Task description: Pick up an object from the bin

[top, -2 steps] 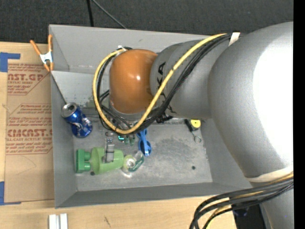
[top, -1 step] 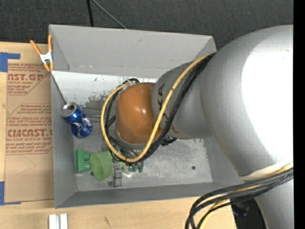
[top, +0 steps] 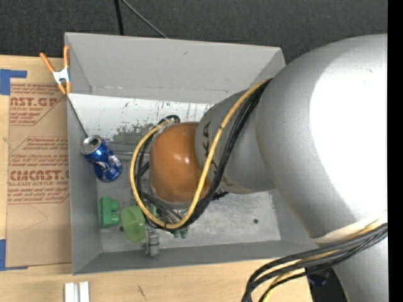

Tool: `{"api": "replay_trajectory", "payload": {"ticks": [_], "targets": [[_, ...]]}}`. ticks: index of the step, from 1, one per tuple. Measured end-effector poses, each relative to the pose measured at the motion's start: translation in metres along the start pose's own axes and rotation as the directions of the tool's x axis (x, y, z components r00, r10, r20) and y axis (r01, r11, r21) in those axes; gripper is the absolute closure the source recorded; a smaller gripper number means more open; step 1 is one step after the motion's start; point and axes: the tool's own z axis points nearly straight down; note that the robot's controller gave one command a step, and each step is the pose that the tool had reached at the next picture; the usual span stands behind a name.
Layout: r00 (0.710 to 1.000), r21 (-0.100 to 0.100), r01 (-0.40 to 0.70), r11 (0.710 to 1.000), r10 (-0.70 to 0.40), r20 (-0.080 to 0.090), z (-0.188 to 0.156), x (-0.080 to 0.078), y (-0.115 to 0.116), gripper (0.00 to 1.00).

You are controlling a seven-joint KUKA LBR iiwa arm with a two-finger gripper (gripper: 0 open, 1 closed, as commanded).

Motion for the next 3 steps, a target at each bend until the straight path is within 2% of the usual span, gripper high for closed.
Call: {"api": "replay_trajectory", "payload": {"ticks": [1,2,3], "targets": [[1.0,0.0,-0.001,1.0,0.001,-0.004,0.001,0.001,0.0,1.0],[0.999,0.0,0.039,0.999,-0.039,0.005,-0.117,-0.019,0.012,1.0],[0.999,0.001,0.036,0.999,-0.036,0.004,-0.168,-0.027,0.005,1.0]]}}
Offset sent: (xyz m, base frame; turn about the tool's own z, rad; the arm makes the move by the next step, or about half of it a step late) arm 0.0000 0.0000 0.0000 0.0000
